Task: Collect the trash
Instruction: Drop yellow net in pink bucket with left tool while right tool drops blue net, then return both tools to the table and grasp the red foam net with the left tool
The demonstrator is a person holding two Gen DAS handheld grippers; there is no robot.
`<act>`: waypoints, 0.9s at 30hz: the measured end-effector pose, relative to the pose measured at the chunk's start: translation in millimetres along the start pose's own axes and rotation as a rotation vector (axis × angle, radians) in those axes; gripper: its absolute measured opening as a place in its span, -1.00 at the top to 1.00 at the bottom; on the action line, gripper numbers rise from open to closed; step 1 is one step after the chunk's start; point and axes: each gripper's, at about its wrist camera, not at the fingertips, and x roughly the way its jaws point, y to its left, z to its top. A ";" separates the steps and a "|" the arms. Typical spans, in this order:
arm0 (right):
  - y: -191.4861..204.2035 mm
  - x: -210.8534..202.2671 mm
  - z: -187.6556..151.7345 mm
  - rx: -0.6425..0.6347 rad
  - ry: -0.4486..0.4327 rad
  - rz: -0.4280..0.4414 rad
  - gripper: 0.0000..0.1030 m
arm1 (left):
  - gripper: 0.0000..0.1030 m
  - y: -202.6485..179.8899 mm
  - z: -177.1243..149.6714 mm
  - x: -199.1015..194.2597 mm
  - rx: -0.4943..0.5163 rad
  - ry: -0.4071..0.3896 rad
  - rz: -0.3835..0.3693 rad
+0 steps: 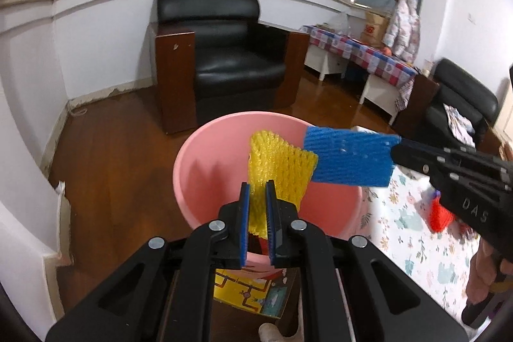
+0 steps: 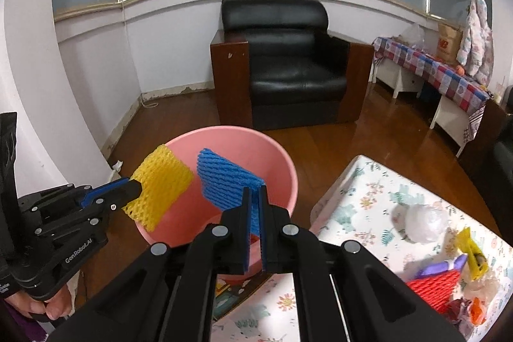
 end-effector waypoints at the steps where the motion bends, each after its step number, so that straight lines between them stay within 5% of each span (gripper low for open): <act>1: 1.6 2.2 -0.6 0.001 0.004 0.001 0.93 | 0.82 2.1 0.5 1.5 -0.012 0.005 -0.004; 5: -0.1 7.0 -3.0 0.006 0.019 0.023 0.91 | 0.46 10.2 2.4 5.6 -0.045 0.020 -0.001; 8: -0.8 7.9 -4.2 0.012 0.017 0.054 0.64 | 0.31 9.8 4.9 5.4 -0.054 0.016 -0.003; 17: -5.5 -7.2 -7.9 0.038 -0.015 0.099 0.25 | 0.31 4.0 7.4 -4.6 -0.039 -0.001 -0.016; 27: -22.2 -31.7 -21.8 0.081 -0.036 0.079 0.21 | 0.31 -17.6 7.1 -16.2 0.018 -0.028 -0.058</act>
